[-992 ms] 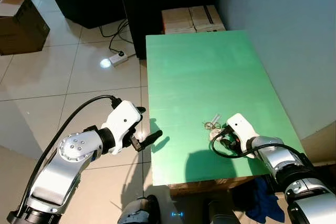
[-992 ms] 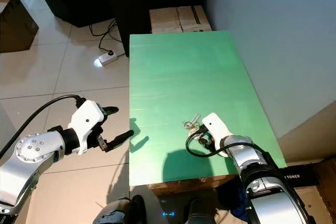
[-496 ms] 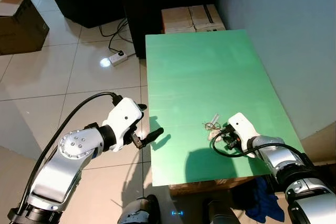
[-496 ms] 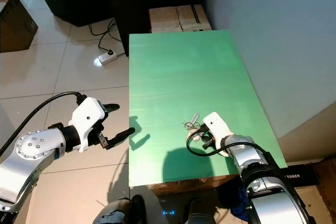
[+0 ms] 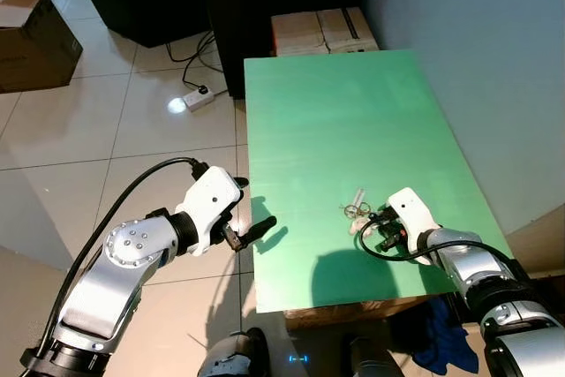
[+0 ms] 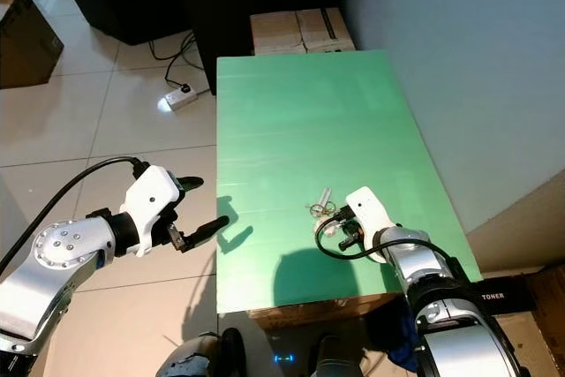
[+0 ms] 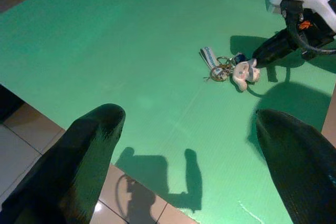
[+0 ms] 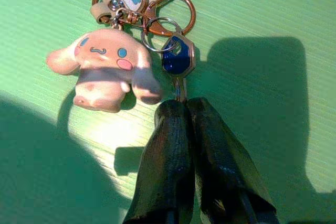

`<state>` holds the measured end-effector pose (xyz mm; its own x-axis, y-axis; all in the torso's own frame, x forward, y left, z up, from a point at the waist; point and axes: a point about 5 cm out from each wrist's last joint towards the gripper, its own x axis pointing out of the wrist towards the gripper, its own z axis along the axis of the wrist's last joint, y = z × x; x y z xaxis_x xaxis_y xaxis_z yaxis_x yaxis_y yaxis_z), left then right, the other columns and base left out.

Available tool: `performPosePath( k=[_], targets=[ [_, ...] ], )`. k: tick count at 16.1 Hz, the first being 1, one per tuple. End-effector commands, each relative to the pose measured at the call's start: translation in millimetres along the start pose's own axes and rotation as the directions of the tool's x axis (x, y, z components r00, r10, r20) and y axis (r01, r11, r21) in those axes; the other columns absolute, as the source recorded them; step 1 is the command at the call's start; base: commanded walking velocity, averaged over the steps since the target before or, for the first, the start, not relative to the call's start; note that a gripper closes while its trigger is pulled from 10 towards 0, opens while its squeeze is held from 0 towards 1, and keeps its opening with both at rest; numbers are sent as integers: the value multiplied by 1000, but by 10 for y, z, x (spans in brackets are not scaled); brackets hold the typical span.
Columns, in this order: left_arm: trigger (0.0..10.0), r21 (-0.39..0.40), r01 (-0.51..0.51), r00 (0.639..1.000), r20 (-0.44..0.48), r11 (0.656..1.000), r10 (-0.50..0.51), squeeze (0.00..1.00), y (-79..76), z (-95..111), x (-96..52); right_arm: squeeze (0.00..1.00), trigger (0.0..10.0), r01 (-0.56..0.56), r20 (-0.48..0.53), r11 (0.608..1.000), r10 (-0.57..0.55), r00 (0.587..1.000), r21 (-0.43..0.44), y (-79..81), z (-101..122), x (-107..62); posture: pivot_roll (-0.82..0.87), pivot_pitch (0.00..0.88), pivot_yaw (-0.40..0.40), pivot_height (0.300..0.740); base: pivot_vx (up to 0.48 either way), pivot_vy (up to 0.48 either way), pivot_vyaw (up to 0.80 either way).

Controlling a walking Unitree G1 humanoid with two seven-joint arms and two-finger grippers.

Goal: Hang keys on a hook

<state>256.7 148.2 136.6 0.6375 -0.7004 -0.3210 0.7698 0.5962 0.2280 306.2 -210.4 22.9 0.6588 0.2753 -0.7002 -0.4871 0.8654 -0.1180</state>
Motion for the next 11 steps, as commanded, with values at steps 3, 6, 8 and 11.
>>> performPosePath(
  k=[3, 6, 8, 11],
  targets=[
    [10000, 6, 1, 1000, -2, 1000, -1, 0, -4, -27, 22, 0, 0, 2, 34, 997, -5, 999, 78, 8, -31, -9, -89, 170, 75, 740, 0, 0, 0],
    [10000, 0, -24, 1000, 7, 1000, 24, 0, -25, -73, 52, 0, 0, 70, 155, 986, -94, 983, 150, -84, 63, -83, -95, 119, 62, 740, 0, 0, 0],
    [10000, 0, -37, 999, 12, 999, 37, 0, -27, -89, 64, 0, 0, 93, 232, 981, -133, 964, 173, -111, 156, -139, -99, 103, 59, 740, 0, 0, 0],
    [10000, 13, -80, 996, 26, 997, 80, 0, 4, -77, 127, 0, 0, 102, 377, 982, -156, 913, 160, -57, 390, -296, -118, 57, 58, 740, 0, 0, 0]
  ],
)
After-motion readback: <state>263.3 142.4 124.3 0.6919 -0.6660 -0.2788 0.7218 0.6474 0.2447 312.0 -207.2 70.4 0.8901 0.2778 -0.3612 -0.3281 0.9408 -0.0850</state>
